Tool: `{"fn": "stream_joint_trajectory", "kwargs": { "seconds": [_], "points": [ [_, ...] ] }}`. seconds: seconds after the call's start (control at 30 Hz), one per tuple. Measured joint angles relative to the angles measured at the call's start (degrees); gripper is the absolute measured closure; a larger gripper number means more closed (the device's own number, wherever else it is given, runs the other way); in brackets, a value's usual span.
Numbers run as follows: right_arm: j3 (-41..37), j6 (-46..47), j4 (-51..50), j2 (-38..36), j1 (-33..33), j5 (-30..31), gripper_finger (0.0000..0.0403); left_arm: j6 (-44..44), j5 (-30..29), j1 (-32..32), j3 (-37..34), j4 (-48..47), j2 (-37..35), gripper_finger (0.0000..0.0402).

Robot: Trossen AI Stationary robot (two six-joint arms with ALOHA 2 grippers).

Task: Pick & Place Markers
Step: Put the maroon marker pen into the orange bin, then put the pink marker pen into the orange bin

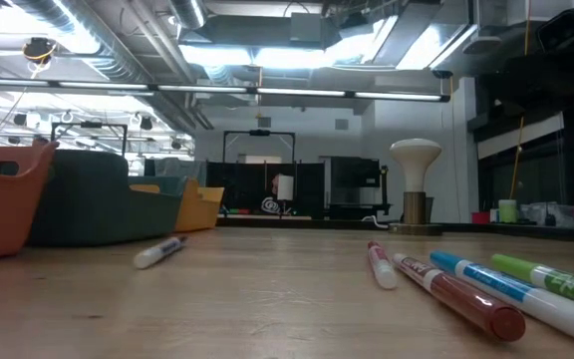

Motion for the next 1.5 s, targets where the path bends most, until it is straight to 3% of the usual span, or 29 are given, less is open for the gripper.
{"fn": "stream_joint_trajectory", "kwargs": {
  "seconds": [0.23, 0.43, 0.57, 0.7, 0.87, 1.1, 1.5],
  "points": [
    [0.0, 0.0, 0.0, 0.0, 0.0, 0.0, 0.0233, 0.2, -0.8, 0.4, 0.0, 1.9, 0.9, 0.0268],
    [0.0, 0.0, 0.0, 0.0, 0.0, 0.0, 0.0233, 8.5, -5.9, 4.9, 0.0, 10.6, 1.0, 0.0275],
    [0.0, 0.0, 0.0, 0.0, 0.0, 0.0, 0.0233, 24.3, -5.9, 10.5, 0.0, 19.3, 2.8, 0.0284],
    [0.0, 0.0, 0.0, 0.0, 0.0, 0.0, 0.0233, 44.0, -2.6, 16.1, 0.0, 29.6, 5.6, 0.0293],
    [0.0, 0.0, 0.0, 0.0, 0.0, 0.0, 0.0233, 62.1, 1.8, 21.7, 0.0, 36.9, 9.0, 0.0301],
    [0.0, 0.0, 0.0, 0.0, 0.0, 0.0, 0.0233, 84.1, 6.8, 26.4, 0.0, 37.5, 12.4, 0.0304],
    [0.0, 0.0, 0.0, 0.0, 0.0, 0.0, 0.0233, 114.3, 6.8, 29.0, 0.0, 35.2, 13.3, 0.0304]
  ]
}}
